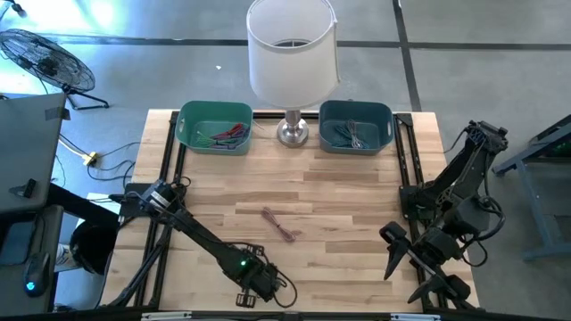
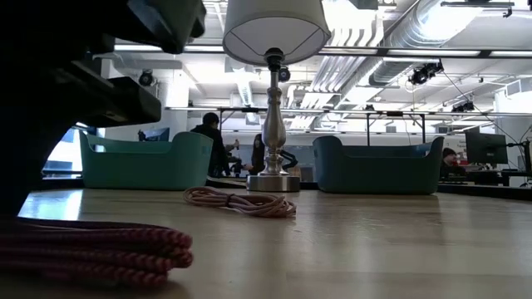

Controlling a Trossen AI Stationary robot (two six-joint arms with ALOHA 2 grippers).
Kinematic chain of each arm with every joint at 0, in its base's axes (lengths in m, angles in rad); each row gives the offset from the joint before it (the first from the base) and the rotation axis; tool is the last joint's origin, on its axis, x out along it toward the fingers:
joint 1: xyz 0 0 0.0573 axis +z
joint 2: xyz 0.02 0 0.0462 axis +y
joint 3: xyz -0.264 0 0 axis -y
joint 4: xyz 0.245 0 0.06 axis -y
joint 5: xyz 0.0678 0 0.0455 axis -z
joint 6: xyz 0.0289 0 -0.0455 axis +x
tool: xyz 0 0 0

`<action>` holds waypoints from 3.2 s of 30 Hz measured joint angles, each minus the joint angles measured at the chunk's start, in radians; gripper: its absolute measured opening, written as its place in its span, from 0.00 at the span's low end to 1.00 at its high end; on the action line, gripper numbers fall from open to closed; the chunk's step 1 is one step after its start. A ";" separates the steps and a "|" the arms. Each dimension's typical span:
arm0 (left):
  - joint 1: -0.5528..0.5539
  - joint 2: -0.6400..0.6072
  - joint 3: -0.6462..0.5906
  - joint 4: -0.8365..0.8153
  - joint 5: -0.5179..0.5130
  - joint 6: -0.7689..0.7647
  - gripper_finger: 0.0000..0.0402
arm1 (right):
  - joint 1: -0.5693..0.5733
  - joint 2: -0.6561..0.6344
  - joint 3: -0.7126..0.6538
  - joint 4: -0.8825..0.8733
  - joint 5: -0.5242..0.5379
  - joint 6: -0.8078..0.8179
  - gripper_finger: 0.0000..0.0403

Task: Pick & Place USB Port
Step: Put the pink charger cable into the blue bin

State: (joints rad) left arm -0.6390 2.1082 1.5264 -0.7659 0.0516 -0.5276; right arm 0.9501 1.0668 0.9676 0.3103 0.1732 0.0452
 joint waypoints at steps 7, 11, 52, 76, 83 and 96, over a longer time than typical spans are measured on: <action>0.003 -0.047 0.149 -0.009 -0.230 -0.002 0.03 | 0.051 -0.001 0.000 0.007 0.019 -0.035 0.65; 0.003 -0.074 0.292 -0.096 -0.399 0.010 0.03 | 0.098 -0.013 0.000 0.004 0.086 -0.122 0.65; 0.209 -0.097 0.780 0.318 -0.427 0.950 0.03 | -0.028 -0.037 0.053 -0.135 0.598 -0.449 0.65; 0.273 -0.063 0.780 0.359 -0.326 0.942 0.03 | -0.109 -0.031 0.053 -0.164 0.434 -0.359 0.65; 0.276 -0.063 0.780 0.355 -0.326 0.946 0.03 | -0.131 -0.017 0.053 -0.174 0.372 -0.357 0.65; 0.280 -0.063 0.780 0.349 -0.315 0.950 0.03 | -0.147 -0.014 0.053 -0.188 0.345 -0.314 0.40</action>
State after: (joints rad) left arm -0.3588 2.0449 2.3062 -0.4172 -0.2630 0.4221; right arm 0.8030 1.0527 1.0203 0.1225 0.5178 -0.2687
